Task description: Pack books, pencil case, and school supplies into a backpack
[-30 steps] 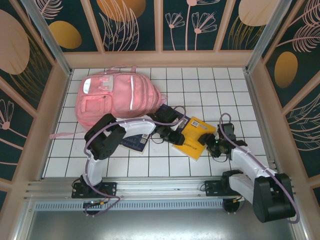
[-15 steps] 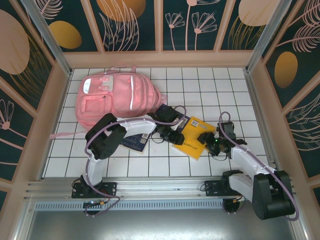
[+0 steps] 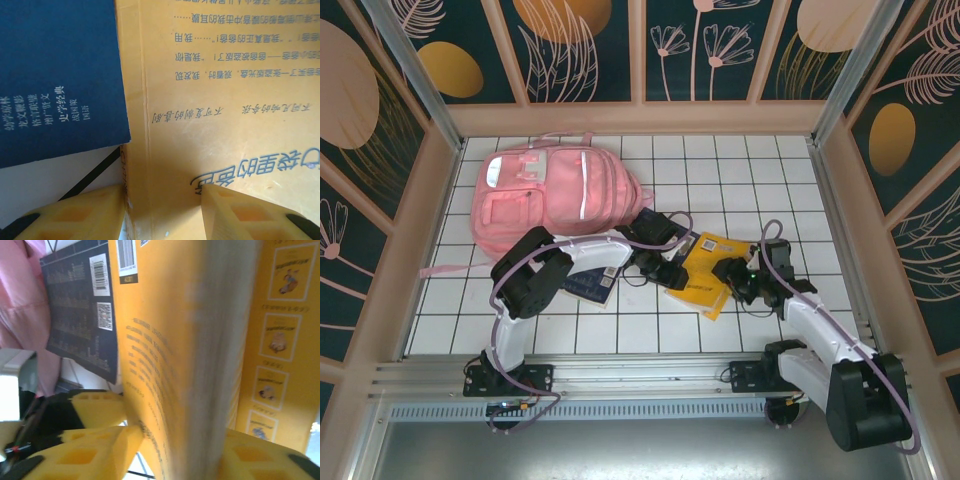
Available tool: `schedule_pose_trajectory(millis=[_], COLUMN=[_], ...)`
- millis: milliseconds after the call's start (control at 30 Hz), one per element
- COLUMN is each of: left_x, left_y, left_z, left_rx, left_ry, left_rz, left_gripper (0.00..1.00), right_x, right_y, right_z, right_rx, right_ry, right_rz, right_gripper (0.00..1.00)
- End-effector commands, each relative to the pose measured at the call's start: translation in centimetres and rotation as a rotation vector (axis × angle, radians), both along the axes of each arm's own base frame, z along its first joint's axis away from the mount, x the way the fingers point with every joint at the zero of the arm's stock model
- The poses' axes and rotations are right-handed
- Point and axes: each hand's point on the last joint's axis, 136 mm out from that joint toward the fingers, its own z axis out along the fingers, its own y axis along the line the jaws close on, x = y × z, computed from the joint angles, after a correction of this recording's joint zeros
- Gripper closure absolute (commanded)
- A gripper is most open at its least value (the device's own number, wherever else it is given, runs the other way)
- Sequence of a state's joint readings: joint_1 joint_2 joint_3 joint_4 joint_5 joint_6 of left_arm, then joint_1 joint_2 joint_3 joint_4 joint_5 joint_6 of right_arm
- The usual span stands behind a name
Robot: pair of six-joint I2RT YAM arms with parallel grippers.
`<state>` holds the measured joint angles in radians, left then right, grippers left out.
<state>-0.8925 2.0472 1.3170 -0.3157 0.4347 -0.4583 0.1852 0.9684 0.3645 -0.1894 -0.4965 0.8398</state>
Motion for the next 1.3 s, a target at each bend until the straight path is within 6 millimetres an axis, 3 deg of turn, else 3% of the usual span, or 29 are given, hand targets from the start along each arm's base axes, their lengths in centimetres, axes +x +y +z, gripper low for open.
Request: schedule_pose_trajectory(millis=[0,200,333,467,700,833,1067,1267], left_x=[-2.4,-1.9,-1.6,-0.8,3.1,4.7,5.2,4.0], left_y=[-1.2,-1.4,-1.8,-1.7,1.3,3.2,3.0,2.1], left_z=[-2.6,-0.6,2.6,6.3,13.7,16.8,19.3,23.7], left_rx=[-0.001,-0.024,-0.065,-0.116,-0.254,-0.339,-0.498,-0.696], left_ry=[0.046,0.013,-0.019,-0.061,-0.124,-0.134,-0.086,-0.071], left_rz=[-0.081,-0.077,-0.075,-0.052,0.105,0.177,0.192,0.106], left_gripper=[0.55,0.54,0.52,0.51,0.44,0.4,0.35,0.35], right_x=[1.1,0.8,0.9,1.3,3.2,3.7,2.9,1.0], right_y=[1.6,0.6,0.0,-0.2,0.2,0.8,3.5,5.2], right_z=[2.8,1.9,2.2,3.8,10.6,14.8,21.4,25.3], right_rx=[0.075,-0.004,-0.052,-0.072,-0.077,-0.063,0.057,0.203], right_ry=[-0.097,-0.078,-0.085,-0.116,-0.257,-0.353,-0.557,-0.709], right_rz=[0.054,0.043,0.044,0.049,0.079,0.124,0.286,0.383], right_gripper=[0.65,0.84,0.92,0.99,1.0,1.0,1.0,1.0])
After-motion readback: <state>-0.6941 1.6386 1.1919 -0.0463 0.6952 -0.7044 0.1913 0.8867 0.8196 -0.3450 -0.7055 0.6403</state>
